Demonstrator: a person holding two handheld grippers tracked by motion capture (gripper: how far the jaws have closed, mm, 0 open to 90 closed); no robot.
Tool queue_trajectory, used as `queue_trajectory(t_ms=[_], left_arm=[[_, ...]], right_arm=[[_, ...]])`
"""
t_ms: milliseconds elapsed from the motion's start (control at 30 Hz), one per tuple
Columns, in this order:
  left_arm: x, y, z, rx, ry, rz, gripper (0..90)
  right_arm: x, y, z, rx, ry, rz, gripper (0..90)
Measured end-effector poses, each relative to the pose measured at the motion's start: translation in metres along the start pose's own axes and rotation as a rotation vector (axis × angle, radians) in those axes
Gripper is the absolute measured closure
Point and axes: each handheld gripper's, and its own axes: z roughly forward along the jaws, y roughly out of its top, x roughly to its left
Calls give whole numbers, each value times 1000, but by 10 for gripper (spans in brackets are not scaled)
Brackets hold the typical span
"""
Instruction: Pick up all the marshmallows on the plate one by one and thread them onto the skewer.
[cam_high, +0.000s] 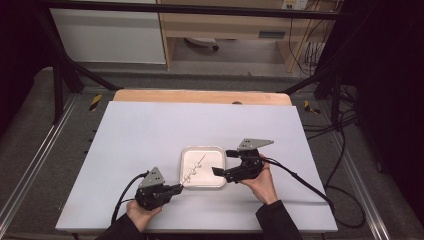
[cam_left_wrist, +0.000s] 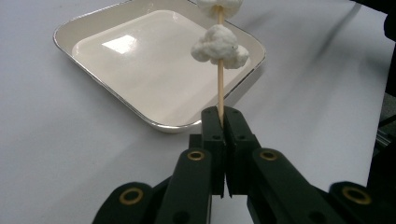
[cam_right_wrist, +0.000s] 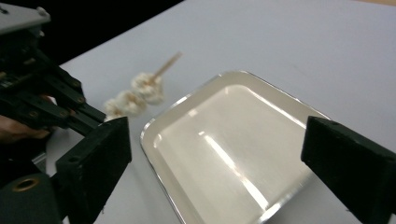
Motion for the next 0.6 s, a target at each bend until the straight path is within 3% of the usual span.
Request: queue_trajectory(t_ms=[233,600], left_arm=[[1,0,-1,-2,-2,-2,881],[2,1,-2,0,-1,-1,880]], right_arm=[[-17,-21,-18,37,-80,41,13],[-33,-52,-38,90,-168,0,5]])
